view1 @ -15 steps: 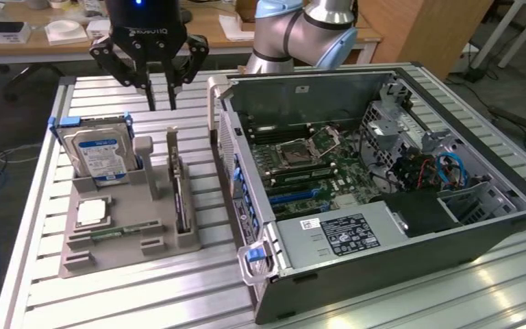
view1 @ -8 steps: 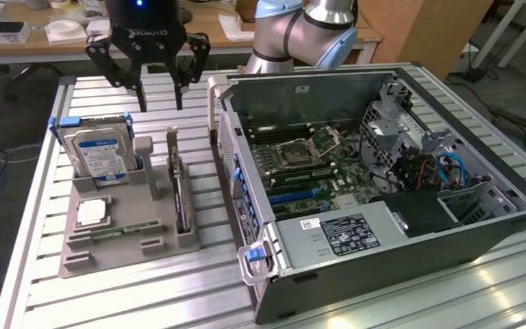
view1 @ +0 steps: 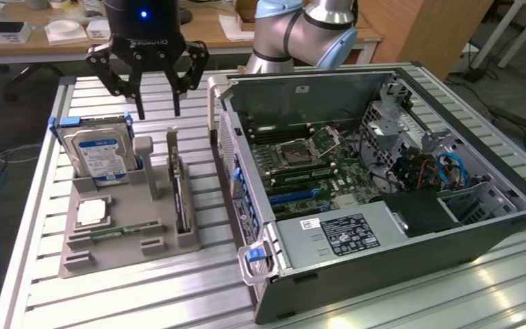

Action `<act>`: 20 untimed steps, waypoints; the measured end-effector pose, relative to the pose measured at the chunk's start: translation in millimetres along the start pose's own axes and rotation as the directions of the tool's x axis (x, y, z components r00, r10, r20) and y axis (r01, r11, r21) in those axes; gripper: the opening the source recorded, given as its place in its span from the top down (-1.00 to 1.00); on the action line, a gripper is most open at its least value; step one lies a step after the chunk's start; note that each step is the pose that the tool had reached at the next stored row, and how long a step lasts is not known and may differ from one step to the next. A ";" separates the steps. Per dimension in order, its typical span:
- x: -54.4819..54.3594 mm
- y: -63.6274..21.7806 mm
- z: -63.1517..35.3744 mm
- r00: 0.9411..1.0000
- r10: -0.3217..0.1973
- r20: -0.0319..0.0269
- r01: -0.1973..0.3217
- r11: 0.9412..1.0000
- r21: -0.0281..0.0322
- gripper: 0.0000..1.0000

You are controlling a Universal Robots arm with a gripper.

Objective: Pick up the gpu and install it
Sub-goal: 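Pick up the gpu and move the gpu toward the slot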

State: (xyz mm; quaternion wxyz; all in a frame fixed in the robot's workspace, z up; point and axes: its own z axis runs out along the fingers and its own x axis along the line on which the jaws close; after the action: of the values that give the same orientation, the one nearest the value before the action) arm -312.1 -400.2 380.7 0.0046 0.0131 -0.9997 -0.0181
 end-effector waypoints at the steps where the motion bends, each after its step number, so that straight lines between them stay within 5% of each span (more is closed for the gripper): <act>1: 0.0 -0.6 1.8 1.000 0.000 0.000 0.000 1.000 0.000 -0.06; 10: 0.3 -18.4 16.2 1.000 0.000 0.000 0.000 1.000 0.000 -0.06; 20: 0.5 -27.3 34.0 1.000 0.000 0.000 0.000 1.000 0.000 -0.06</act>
State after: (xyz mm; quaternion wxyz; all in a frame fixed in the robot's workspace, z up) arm -312.2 -426.3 345.8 0.0047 0.0131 -0.9997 -0.0180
